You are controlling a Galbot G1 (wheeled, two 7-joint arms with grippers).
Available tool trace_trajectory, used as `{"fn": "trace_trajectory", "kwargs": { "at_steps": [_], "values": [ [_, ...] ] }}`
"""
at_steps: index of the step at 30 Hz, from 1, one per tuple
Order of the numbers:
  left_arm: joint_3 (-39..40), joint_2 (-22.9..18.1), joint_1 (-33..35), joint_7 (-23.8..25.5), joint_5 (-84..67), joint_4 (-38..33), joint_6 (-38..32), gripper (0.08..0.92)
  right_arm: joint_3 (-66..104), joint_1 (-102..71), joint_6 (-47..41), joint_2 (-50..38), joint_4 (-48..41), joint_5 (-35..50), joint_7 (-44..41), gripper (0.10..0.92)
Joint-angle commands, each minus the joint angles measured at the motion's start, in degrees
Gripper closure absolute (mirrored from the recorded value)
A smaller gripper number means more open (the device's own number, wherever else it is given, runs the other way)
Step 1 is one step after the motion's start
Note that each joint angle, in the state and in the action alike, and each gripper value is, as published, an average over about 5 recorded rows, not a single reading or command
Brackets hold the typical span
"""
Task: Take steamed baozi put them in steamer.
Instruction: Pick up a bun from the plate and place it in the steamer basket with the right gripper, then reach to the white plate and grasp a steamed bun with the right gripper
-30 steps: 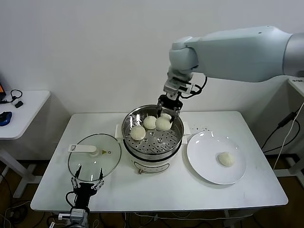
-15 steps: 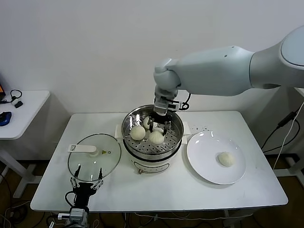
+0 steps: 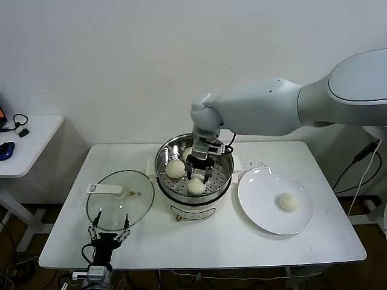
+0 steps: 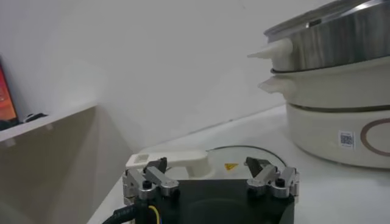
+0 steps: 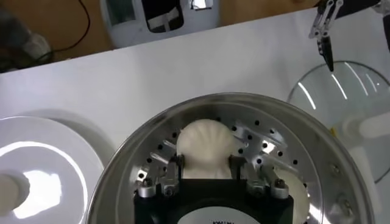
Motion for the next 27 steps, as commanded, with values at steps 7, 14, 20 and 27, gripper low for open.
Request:
{"fn": "trace_trajectory", "kwargs": {
  "at_steps": [7,14,20,27],
  "values": [
    [0.0,-2.8,-0.1,0.0,0.0,0.0,0.0,0.177,0.2,-2.1,0.1,0.7,-1.6,-0.2,0.8,0.484],
    [0.2,-2.8,0.0,0.0,0.0,-0.1,-0.1,0.177,0.5,-1.7,1.3,0.8,-2.1,0.1,0.8,0.319],
    [0.4,-2.8,0.1,0.0,0.1,-0.2,-0.1,0.177,0.0,0.0,2.4,0.0,-1.9,1.4,-0.7,0.21],
    [0.6,-2.8,0.4,0.0,0.2,-0.6,-0.1,0.177,-0.8,2.5,2.8,-1.2,-1.7,3.0,-3.3,0.203]
  ]
}}
